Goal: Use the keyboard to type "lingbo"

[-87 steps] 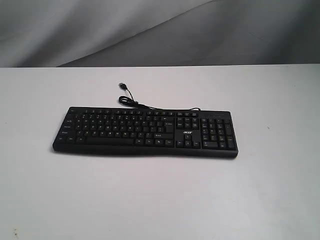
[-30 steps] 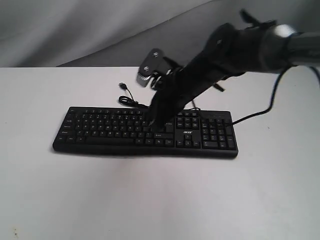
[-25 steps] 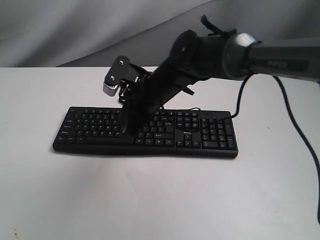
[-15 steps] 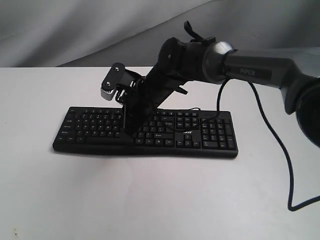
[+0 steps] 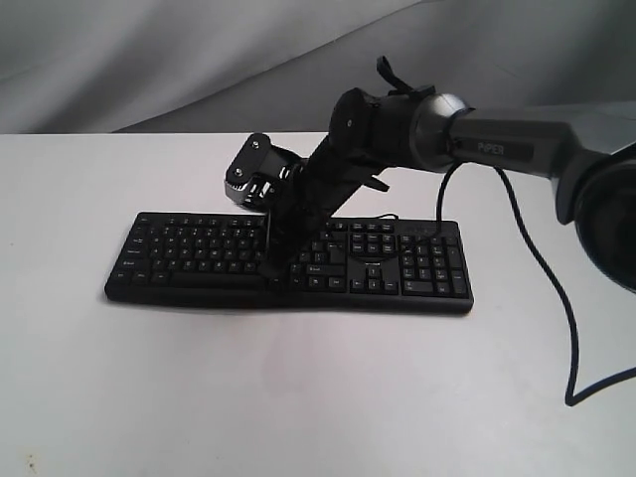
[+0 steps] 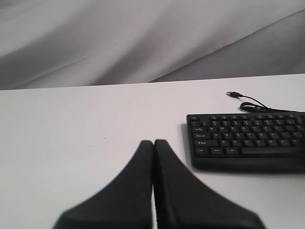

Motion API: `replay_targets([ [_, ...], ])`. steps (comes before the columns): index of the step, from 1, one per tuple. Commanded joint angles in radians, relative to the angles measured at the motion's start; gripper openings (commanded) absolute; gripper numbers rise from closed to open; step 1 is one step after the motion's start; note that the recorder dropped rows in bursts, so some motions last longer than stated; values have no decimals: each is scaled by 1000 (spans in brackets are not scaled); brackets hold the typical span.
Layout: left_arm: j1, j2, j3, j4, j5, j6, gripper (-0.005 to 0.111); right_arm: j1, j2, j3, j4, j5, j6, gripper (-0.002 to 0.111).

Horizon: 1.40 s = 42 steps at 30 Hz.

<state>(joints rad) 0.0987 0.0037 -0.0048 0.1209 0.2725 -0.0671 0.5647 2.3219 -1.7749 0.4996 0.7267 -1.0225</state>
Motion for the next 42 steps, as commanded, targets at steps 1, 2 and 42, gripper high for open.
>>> replay_targets([
  [1,1,-4,5,-4,-7,-2,1,-8,11,-7,-15,-24,3,0],
  [2,1,-4,5,-4,-7,-2,1,-8,11,-7,-15,-24,3,0],
  [42,1,-4,5,-4,-7,-2,1,17,83,-158,-15,-18,40,0],
])
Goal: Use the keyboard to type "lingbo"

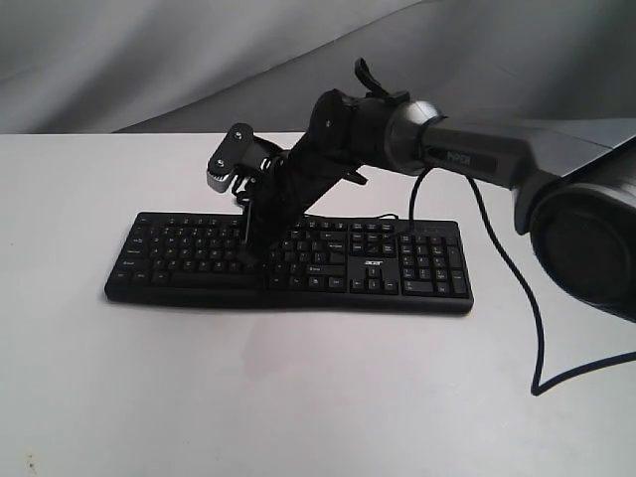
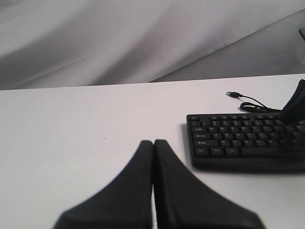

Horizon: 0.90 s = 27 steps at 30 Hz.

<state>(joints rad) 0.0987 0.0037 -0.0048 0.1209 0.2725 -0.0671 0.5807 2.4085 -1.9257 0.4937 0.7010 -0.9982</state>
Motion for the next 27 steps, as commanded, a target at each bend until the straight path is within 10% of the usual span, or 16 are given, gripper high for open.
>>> replay_targets([
  [1,1,-4,5,-4,-7,-2,1,1,-4,-7,-12,8,16,0],
  [27,1,-4,5,-4,-7,-2,1,-1,8,-7,-49,-9,37,0],
])
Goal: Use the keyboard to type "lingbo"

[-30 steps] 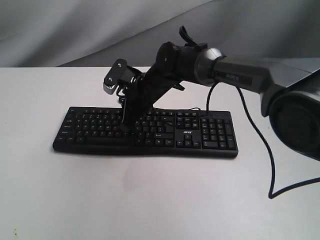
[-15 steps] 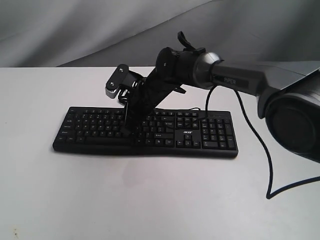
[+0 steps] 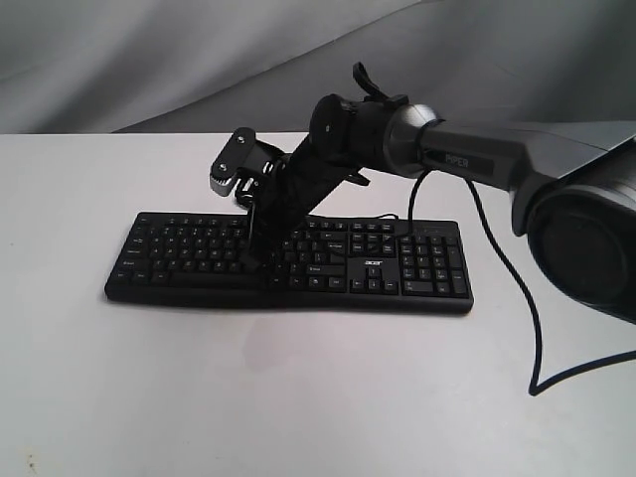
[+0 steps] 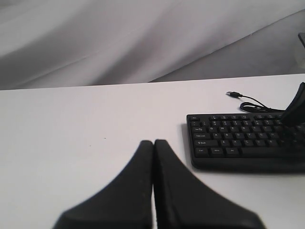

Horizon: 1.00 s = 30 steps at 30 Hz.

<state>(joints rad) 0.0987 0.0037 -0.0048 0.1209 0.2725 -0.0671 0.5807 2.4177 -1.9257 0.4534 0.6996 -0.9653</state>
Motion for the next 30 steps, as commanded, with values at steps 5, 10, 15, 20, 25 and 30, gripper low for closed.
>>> replay_targets([
  [5,1,-4,5,-4,-7,-2,1,-1,18,-7,-10,-19,4,0],
  [10,1,-4,5,-4,-7,-2,1,-2,7,-7,-19,-16,2,0],
  [15,1,-4,5,-4,-7,-2,1,9,-22,-7,-5,3,2,0],
  [20,1,-4,5,-4,-7,-2,1,38,-25,-7,16,23,2,0],
  [25,1,-4,5,-4,-7,-2,1,62,-25,-7,16,62,2,0],
  [30,1,-4,5,-4,-7,-2,1,69,-17,-7,6,67,-4,0],
])
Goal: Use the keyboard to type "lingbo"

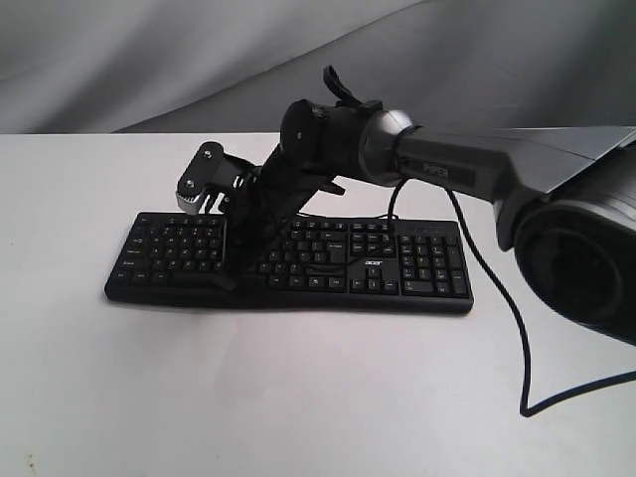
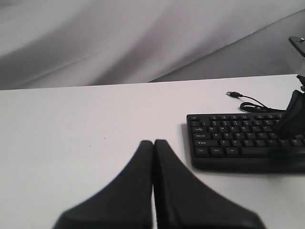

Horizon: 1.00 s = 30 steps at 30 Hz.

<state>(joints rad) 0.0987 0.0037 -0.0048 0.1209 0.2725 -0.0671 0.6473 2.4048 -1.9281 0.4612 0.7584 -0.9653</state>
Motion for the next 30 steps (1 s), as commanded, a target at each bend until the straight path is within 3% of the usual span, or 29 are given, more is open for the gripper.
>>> replay_targets([
  [1,1,-4,5,-4,-7,-2,1,2,-4,-5,-2,8,-4,0],
  [30,1,-4,5,-4,-7,-2,1,2,27,-5,-16,-14,-21,0],
])
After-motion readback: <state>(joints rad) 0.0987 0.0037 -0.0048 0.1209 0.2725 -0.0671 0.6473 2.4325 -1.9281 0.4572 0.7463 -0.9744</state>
